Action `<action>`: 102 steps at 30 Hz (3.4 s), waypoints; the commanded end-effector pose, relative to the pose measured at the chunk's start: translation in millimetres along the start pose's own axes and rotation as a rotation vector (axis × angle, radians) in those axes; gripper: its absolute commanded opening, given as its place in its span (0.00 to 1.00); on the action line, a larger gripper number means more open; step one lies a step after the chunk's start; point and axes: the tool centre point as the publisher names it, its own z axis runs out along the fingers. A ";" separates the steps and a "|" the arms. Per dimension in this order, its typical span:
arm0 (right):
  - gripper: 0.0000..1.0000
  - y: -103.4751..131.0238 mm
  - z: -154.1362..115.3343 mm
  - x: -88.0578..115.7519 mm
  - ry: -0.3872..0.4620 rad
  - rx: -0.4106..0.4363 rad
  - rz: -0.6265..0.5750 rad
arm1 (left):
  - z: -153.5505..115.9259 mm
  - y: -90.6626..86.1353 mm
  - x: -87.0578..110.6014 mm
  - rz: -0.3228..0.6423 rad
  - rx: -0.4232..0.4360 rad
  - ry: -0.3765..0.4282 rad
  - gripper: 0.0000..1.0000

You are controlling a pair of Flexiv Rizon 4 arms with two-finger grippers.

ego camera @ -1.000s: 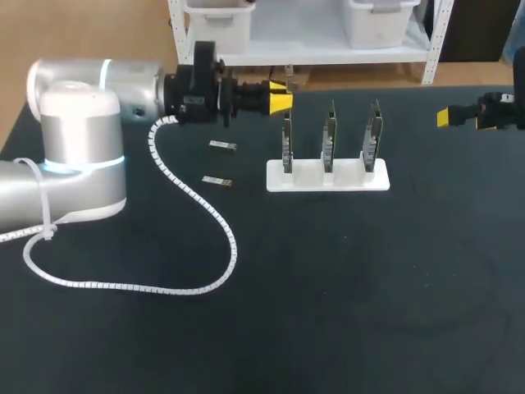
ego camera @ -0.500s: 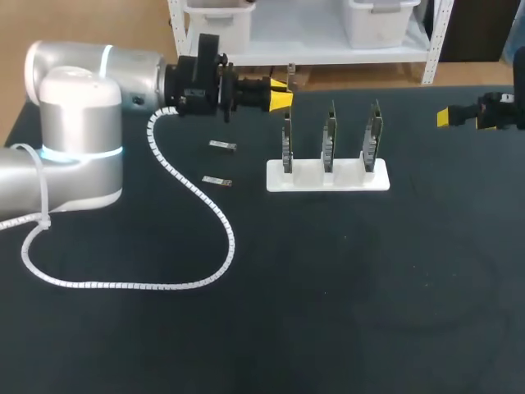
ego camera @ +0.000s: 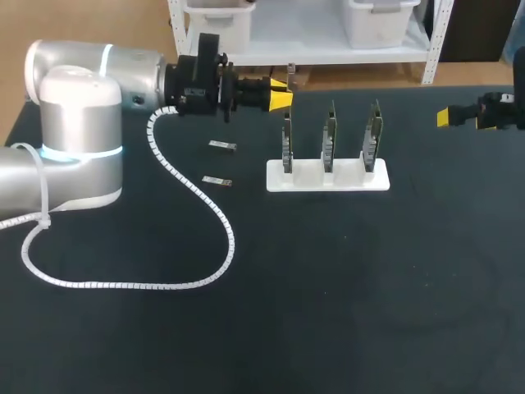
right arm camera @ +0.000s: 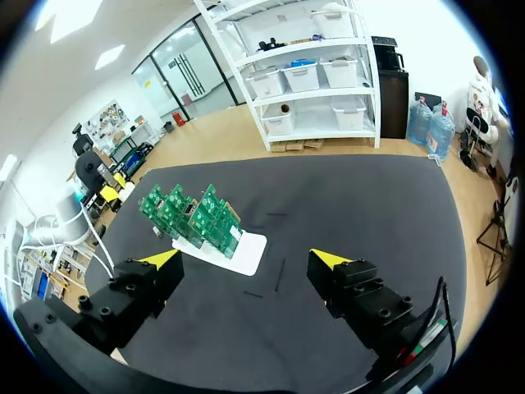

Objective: Pick up the optical module with the left hand, and insert it into the network port with the right hand.

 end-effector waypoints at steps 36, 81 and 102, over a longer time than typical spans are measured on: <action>1.00 121.0 64.4 -92.6 0.146 -0.650 -0.985 | 0.1 1.5 0.4 0.000 0.004 0.000 0.00; 1.00 176.9 100.5 -93.1 0.170 -0.749 -0.991 | 0.1 1.5 0.4 0.000 0.004 0.000 0.00; 1.00 185.0 102.8 -97.0 0.186 -0.767 -1.058 | 0.1 1.5 0.4 0.000 0.004 0.000 0.00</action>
